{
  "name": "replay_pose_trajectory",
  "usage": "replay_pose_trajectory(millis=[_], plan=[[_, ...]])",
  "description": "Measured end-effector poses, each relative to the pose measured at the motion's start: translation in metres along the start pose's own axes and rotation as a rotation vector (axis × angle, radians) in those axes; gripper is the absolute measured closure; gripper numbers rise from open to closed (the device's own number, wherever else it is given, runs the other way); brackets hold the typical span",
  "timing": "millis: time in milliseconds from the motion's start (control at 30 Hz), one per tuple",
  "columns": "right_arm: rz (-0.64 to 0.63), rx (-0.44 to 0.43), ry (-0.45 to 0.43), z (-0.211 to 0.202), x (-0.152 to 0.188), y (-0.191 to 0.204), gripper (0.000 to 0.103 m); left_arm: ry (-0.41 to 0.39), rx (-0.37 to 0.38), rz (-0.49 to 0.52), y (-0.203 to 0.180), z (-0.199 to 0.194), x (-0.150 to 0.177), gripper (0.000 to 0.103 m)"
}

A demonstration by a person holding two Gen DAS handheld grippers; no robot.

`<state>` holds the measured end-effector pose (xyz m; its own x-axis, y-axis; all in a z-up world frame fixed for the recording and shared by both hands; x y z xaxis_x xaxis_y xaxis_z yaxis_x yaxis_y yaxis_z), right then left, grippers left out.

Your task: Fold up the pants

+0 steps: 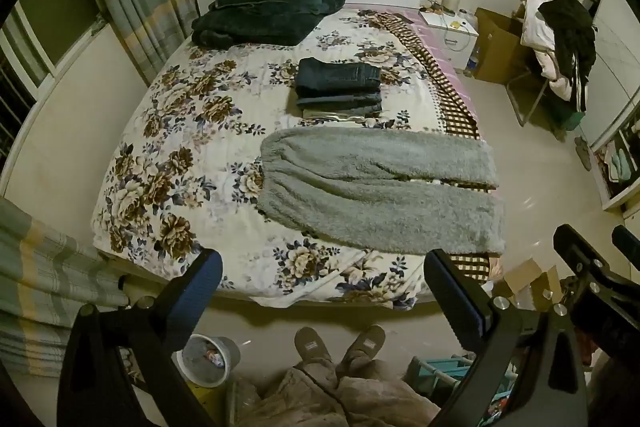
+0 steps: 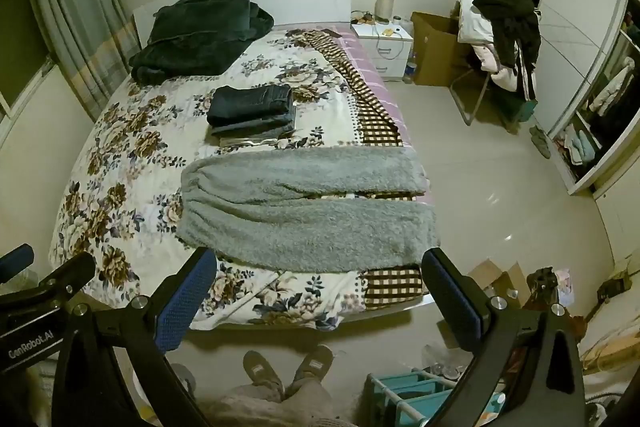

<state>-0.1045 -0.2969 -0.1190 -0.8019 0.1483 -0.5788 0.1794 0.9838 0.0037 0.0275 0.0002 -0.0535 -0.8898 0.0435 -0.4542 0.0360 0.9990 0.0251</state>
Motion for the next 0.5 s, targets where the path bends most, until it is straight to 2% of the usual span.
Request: replay_pose_trajectory(millis=[500], plan=[[0.003,0.001,-0.007,0.0009,-0.0017,-0.0006,0.0,-0.009,0.005,-0.001,0.0004,0.0004,-0.001,0.0]])
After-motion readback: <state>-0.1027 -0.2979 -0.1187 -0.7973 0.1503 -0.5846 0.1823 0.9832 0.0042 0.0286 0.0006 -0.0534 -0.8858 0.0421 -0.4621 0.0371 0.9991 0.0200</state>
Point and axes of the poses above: each gripper's, at about its wrist camera, not at the fingertips, and z roughly the way its jaws point, y to its left, x to its underside, the point moved 6 cm from there along z, roughly the way its jaws point, and after that the axes turned 2 degrees about -z, right-handed, at the moved point
